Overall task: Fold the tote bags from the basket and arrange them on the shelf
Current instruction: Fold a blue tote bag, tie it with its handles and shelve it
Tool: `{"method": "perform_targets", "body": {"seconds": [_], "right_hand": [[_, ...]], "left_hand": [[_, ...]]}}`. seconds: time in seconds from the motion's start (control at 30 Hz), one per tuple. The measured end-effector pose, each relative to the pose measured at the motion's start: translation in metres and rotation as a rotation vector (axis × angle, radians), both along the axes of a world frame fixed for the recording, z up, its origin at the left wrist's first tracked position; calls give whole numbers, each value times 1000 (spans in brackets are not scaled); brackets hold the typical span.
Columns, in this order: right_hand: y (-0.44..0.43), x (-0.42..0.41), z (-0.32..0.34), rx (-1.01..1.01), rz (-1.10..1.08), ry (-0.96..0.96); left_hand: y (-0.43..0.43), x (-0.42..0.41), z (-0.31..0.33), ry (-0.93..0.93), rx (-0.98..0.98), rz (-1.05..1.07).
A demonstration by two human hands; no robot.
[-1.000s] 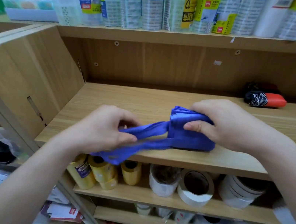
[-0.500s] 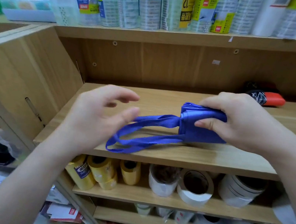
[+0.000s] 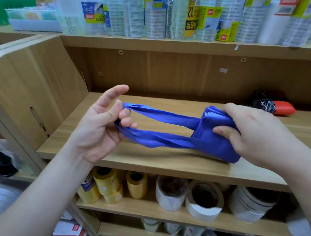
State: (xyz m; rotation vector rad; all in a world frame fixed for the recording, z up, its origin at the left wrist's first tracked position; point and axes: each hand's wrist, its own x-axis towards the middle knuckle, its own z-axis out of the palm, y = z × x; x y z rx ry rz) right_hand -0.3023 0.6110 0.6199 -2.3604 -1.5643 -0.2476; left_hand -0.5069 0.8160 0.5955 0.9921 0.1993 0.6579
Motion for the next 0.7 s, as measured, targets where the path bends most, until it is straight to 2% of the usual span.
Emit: {"method": "perform_targets", "body": {"seconds": [0.07,0.1,0.13,0.27,0.3,0.37,0.43,0.5,0.57,0.63,0.7], "right_hand": [[3,1,1,-22,9,13],[4,3,3,-46,-1,14],[5,5,4,-81,-12,19],[8,13,5,-163,10,58],[10,15,5,-161,25,71],[12,17,6,-163,58,108],[15,20,6,-167,87,165],[17,25,7,-165,101,221],[18,33,8,-149,109,293],[19,41,6,-142,126,372],[22,45,3,-156,150,425]], "left_hand": [[-2,-2,-6,30,8,45],[-2,-5,-9,80,92,40],[0,-9,-11,172,253,24],[7,-18,-14,760,1234,16],[6,-17,-18,809,1434,55],[3,-16,-24,766,1760,157],[3,-17,-25,727,1963,261],[6,-19,-20,698,2086,365],[7,-23,-14,627,2118,335],[-2,-28,-5,523,1967,179],[-12,-30,9,390,1699,38]]}}
